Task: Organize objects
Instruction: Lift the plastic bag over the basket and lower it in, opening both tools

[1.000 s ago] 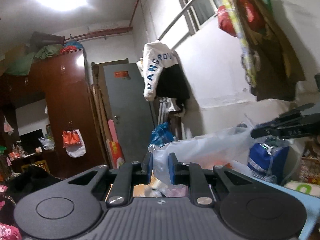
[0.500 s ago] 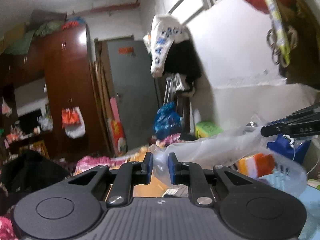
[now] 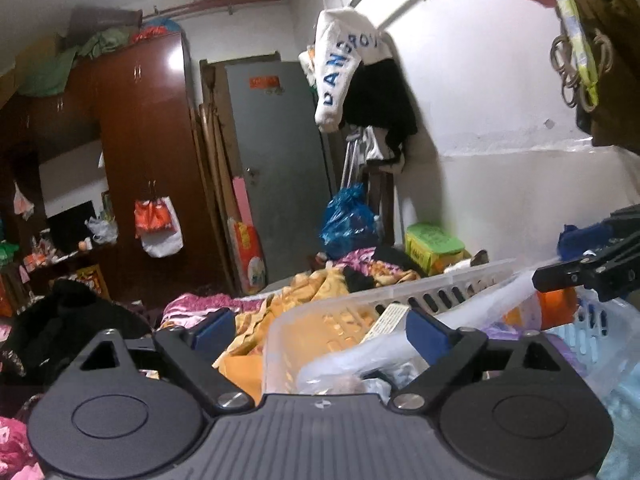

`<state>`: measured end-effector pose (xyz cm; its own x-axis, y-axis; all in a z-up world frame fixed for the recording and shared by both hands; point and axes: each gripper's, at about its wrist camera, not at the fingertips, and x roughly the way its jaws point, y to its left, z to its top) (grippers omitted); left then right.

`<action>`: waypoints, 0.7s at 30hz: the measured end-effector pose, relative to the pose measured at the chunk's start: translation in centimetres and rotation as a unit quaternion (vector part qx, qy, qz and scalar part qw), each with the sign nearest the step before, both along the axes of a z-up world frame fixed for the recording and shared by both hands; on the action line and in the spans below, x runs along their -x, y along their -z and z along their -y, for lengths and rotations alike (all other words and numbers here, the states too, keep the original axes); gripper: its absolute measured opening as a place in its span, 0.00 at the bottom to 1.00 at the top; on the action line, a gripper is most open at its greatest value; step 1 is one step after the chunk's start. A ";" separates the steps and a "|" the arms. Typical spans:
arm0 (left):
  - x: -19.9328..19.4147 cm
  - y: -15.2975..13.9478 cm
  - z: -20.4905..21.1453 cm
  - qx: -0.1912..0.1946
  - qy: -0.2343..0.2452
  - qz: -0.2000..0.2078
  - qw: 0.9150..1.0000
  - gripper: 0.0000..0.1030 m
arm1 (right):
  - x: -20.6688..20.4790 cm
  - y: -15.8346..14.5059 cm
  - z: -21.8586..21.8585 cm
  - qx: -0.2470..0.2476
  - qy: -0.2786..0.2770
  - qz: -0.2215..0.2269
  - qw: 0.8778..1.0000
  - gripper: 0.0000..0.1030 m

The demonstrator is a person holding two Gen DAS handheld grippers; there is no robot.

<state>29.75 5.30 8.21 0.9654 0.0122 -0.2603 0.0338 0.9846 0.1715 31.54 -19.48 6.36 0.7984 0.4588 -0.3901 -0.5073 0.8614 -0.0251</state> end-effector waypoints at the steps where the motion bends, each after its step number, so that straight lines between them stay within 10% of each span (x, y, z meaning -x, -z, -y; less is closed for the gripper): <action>1: 0.2 -0.1 0.0 0.006 0.002 0.000 1.000 0.95 | 0.1 -0.1 0.1 -0.002 0.000 0.007 1.000 0.95; 21: 3.2 -0.9 1.0 0.045 0.010 0.008 0.999 1.00 | 1.2 -0.8 0.8 -0.029 -0.018 0.028 0.999 1.00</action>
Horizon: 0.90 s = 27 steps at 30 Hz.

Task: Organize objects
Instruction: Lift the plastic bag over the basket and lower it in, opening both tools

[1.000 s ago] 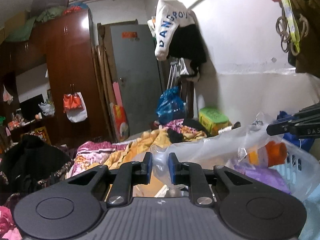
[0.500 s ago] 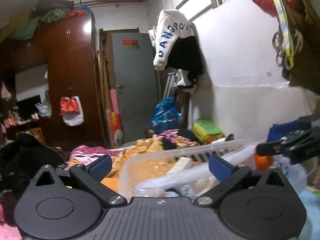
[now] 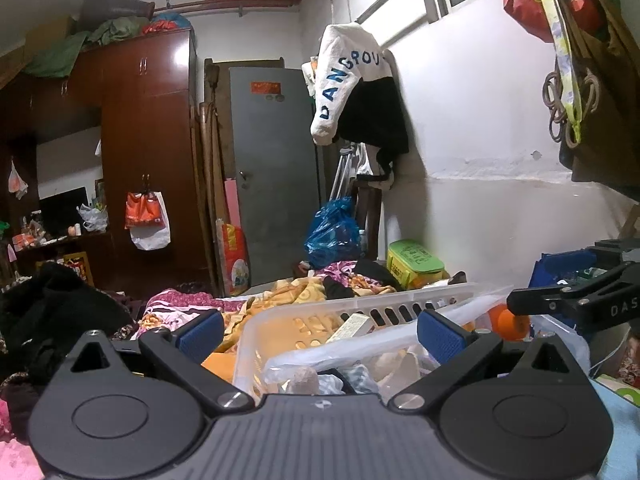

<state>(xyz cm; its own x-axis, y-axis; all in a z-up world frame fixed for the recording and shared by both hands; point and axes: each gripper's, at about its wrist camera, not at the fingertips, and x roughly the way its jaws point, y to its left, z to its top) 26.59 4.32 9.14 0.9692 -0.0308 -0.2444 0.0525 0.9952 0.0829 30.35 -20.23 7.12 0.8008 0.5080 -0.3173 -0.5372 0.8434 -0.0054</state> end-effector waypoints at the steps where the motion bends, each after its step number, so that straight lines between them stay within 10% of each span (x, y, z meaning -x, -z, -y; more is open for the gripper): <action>1: 0.2 0.0 0.1 -0.002 0.001 0.001 1.000 1.00 | 0.1 -0.1 0.0 0.000 -0.002 0.000 1.000 1.00; 27: 3.6 0.1 1.9 -0.015 0.017 0.006 1.000 1.00 | 3.0 -0.1 -0.3 0.008 -0.003 0.014 1.000 1.00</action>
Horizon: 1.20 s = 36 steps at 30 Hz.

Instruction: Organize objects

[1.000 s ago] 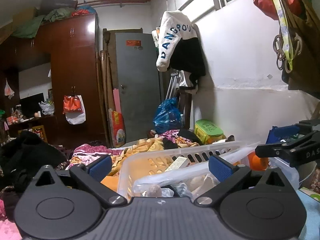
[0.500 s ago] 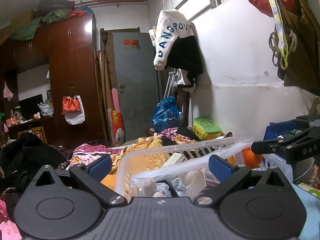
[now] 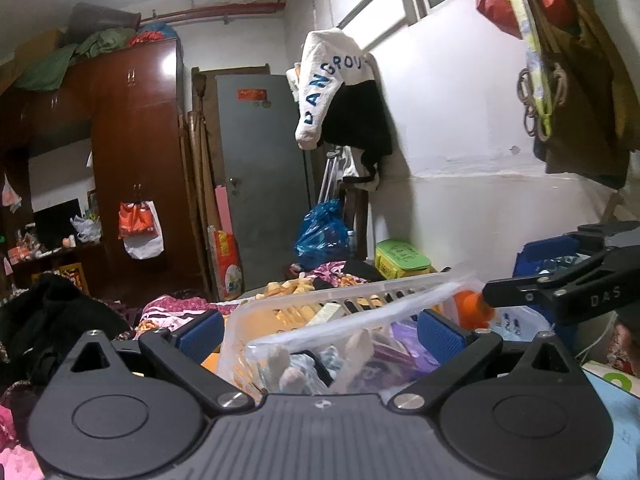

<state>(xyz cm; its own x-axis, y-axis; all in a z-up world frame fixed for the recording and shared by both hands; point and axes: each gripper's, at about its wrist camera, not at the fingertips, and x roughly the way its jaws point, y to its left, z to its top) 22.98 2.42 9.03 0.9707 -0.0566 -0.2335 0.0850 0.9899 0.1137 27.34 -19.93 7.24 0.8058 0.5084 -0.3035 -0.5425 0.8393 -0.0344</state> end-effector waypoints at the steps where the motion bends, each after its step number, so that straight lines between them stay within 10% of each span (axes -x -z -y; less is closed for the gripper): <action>1: 0.5 0.0 0.1 0.001 0.000 0.001 1.000 1.00 | 0.3 0.0 0.1 0.001 0.002 0.000 1.000 1.00; 13: 8.6 1.7 0.7 0.021 -0.019 -0.006 1.000 1.00 | 7.8 2.7 2.3 0.016 0.129 0.024 0.991 1.00; 19: 11.7 3.6 1.7 0.025 -0.011 -0.022 0.999 1.00 | 9.5 4.1 3.1 0.000 0.073 -0.039 0.997 1.00; 36: 11.8 5.0 1.5 0.044 -0.022 -0.041 0.998 1.00 | 10.9 5.1 2.6 0.007 0.069 -0.033 0.997 1.00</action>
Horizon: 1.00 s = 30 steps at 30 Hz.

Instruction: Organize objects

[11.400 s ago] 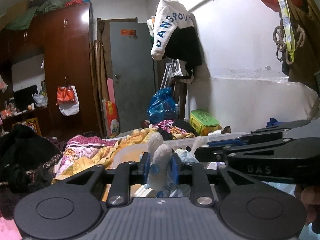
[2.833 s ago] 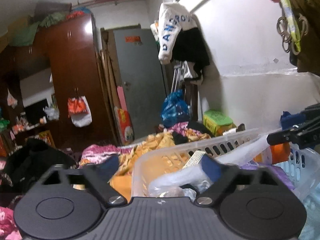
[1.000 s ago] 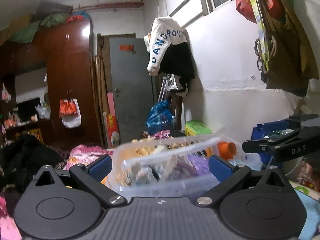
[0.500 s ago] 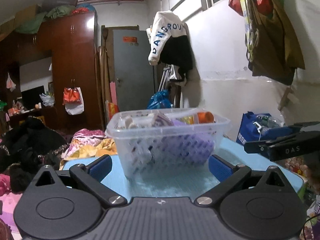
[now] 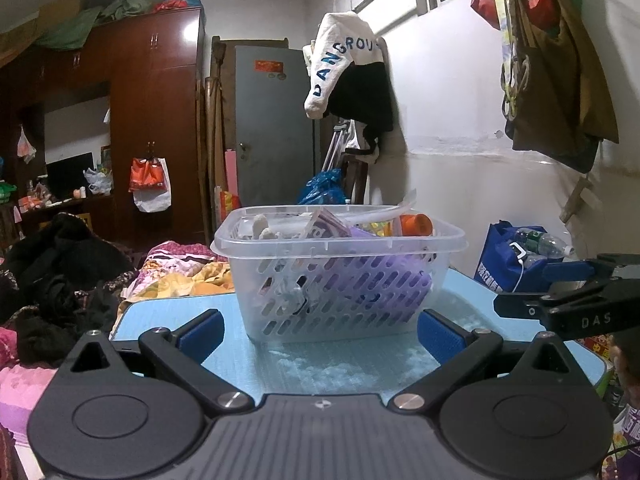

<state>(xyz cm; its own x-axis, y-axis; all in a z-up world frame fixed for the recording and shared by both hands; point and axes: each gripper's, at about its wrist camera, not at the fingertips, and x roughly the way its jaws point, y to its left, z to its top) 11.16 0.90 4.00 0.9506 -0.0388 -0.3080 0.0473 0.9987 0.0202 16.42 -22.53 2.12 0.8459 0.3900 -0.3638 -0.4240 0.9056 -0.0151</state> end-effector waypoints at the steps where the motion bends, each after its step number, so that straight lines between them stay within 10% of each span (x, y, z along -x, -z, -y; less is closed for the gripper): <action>1: 0.0 0.0 0.0 0.000 0.000 0.000 1.000 1.00 | 0.3 0.3 0.0 0.001 0.000 0.000 1.000 1.00; 30: 0.0 0.3 0.5 0.004 0.003 -0.007 1.000 1.00 | 1.3 -0.2 -0.1 -0.001 0.002 0.006 1.000 1.00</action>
